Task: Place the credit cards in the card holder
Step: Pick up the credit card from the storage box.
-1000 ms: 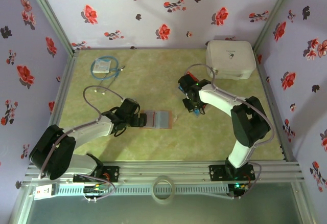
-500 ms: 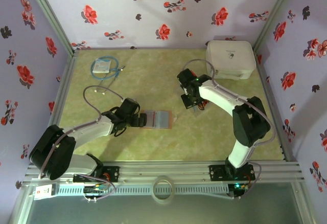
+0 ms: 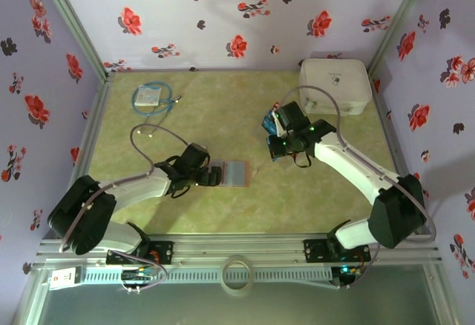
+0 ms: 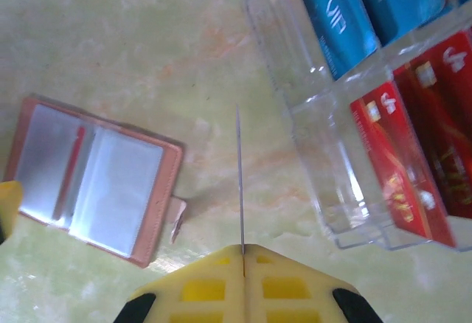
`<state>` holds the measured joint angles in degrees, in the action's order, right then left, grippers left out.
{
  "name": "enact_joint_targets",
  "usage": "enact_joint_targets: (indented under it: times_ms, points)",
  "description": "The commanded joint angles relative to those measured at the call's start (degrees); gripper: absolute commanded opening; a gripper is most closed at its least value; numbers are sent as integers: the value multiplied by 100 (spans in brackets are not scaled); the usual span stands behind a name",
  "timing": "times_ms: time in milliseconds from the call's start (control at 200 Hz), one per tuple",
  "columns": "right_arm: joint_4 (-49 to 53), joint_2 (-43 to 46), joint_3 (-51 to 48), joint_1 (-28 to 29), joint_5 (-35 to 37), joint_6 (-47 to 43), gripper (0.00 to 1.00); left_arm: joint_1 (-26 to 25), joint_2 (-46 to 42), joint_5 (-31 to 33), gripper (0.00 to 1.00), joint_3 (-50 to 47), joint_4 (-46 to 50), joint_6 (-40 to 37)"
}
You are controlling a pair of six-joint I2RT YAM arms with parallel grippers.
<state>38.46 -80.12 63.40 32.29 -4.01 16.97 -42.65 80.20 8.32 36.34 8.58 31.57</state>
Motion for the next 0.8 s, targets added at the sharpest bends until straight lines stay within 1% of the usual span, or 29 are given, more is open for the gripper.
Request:
enact_joint_targets:
  times_ms: [0,115,385,585,795]
  points:
    - [-688,386,-430,-201,-571,677,0,-118,156,27,100,181,-154,166]
    - [-1051,726,-792,-456,-906,1018,0,-239,286,82,100,223,-234,272]
    - [-1077,1116,-1107,-901,-1165,1036,0,-575,626,323,100,438,-327,504]
    - [-1185,1147,-1270,-1006,-1324,1020,0,-813,785,439,100,584,-283,609]
    - [-1324,1108,-1408,-1028,-1434,1041,0,-1019,684,530,100,598,-238,769]
